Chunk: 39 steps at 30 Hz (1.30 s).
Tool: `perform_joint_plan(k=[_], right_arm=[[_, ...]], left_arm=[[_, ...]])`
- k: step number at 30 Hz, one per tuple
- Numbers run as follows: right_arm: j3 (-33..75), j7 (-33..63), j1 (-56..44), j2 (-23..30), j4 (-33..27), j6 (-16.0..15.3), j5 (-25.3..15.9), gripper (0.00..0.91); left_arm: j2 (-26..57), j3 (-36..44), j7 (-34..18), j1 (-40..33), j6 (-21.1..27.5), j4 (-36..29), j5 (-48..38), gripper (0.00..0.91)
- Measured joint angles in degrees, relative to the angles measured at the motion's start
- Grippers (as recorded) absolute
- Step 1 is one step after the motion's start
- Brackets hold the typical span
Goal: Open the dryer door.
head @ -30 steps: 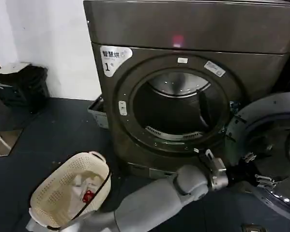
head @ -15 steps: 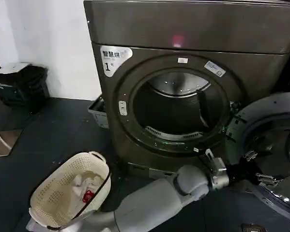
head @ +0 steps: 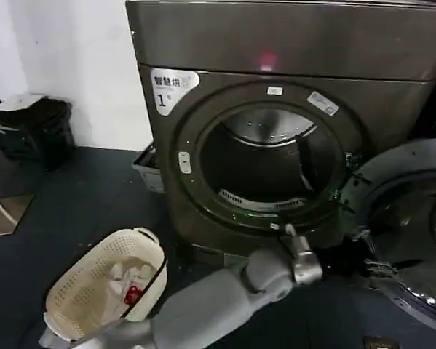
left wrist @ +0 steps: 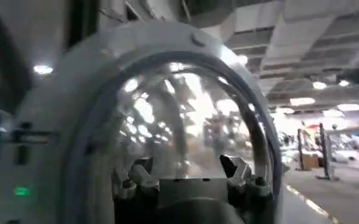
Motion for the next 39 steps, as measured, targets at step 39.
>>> perform_joint_plan(k=[39], right_arm=[[6.43, 1.11, 2.08, -2.02, 1.71, 1.07, -8.25, 0.907]], left_arm=[[53.90, -4.16, 0.76, 2.46, 5.76, -29.55, -7.31, 0.907]])
